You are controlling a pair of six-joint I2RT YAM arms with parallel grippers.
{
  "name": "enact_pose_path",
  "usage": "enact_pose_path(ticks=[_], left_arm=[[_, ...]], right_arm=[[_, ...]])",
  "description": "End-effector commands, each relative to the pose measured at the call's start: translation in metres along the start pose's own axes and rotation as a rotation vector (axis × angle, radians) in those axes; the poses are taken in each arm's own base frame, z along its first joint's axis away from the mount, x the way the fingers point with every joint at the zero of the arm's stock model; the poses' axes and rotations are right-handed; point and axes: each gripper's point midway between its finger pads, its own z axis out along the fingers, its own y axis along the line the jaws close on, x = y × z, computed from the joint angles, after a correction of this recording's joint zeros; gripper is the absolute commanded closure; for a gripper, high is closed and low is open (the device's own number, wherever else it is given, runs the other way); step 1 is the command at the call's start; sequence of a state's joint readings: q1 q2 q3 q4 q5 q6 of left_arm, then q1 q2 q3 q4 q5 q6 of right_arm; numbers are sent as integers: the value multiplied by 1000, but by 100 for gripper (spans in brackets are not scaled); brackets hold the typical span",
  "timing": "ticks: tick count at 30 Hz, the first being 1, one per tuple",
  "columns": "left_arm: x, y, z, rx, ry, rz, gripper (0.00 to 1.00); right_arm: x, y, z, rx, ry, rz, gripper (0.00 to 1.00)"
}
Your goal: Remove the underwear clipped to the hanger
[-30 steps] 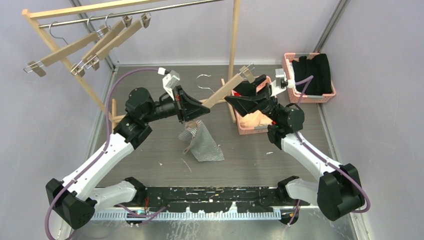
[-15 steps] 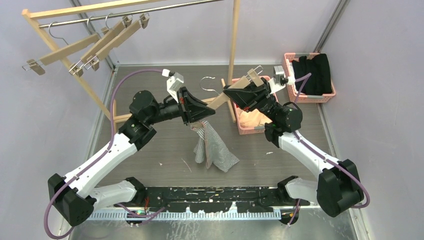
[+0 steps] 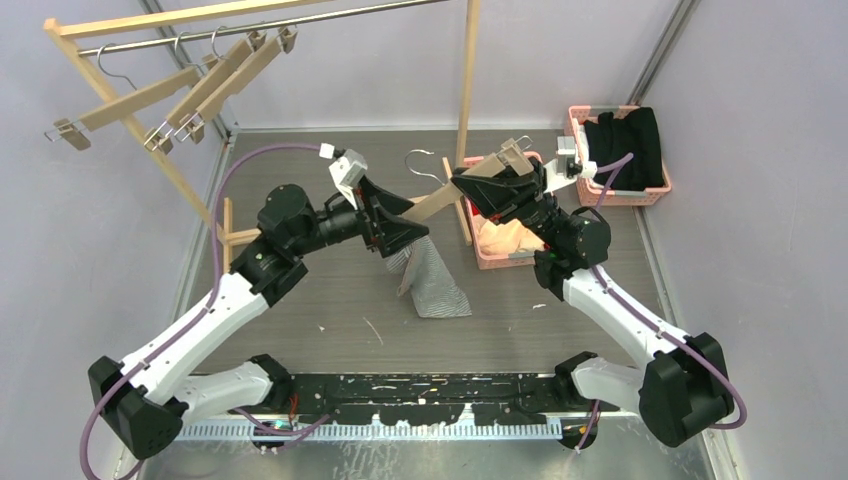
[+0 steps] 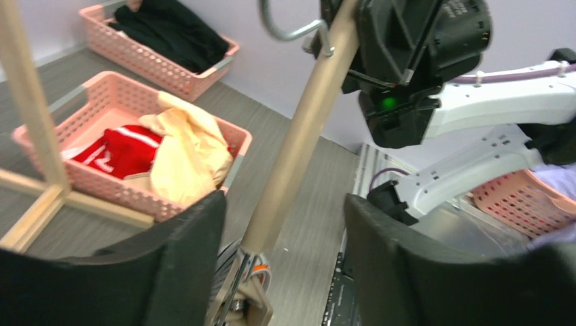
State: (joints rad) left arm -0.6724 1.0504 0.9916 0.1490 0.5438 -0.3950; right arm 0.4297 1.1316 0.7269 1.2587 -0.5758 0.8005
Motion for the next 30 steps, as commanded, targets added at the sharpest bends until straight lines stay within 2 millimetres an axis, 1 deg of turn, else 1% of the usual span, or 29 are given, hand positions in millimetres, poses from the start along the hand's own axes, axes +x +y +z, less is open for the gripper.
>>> enact_pose_path(ticks=[1,2,4,9,11,12,13,14,15,16,17,18,19,20,21,22,23,24,25,28,30], left_arm=[[-6,22,-22,-173,-8,144,27],[-3,27,-26,-203,-5,157,26],[4,32,-30,-217,3,172,26],[14,29,-26,-169,-10,161,25],[16,28,-23,-152,-4,150,26],[17,27,-21,-141,-1,149,29],[17,26,-20,-130,-3,148,34],[17,24,-19,-120,-6,149,46],[17,23,-19,-112,-9,150,61],[15,22,-19,-108,-18,154,75],[12,22,-19,-112,-31,155,86],[8,21,-21,-117,-55,163,94],[5,22,-24,-127,-70,169,99],[0,20,-26,-131,-92,180,100],[-3,18,-29,-131,-105,191,100],[-5,16,-31,-127,-111,199,97],[-7,13,-33,-119,-117,206,85],[-9,10,-34,-112,-123,210,66],[-11,7,-36,-106,-128,214,58],[-15,4,-38,-100,-150,221,45],[-16,5,-38,-104,-165,223,42]], right_arm=[[-35,19,6,-39,-103,-86,99],[-36,20,6,-42,-102,-83,99],[-37,22,5,-44,-105,-79,99],[-39,27,4,-56,-110,-75,99],[-39,26,4,-48,-107,-73,99],[-39,26,4,-42,-105,-76,99],[-38,26,3,-39,-101,-76,99],[-38,25,3,-34,-99,-77,99],[-37,24,3,-30,-95,-75,99],[-36,23,2,-26,-91,-75,99],[-35,21,2,-20,-88,-73,99],[-33,20,2,-15,-83,-72,99],[-32,19,2,-12,-79,-72,99],[-30,17,1,-6,-74,-69,99],[-29,17,1,-5,-71,-67,99],[-28,16,1,-3,-70,-66,99],[-28,16,1,-4,-69,-65,99],[-27,16,1,-5,-66,-65,99],[-27,16,1,-5,-65,-65,99],[-27,16,2,-9,-64,-61,99],[-26,17,2,-12,-62,-61,99]])
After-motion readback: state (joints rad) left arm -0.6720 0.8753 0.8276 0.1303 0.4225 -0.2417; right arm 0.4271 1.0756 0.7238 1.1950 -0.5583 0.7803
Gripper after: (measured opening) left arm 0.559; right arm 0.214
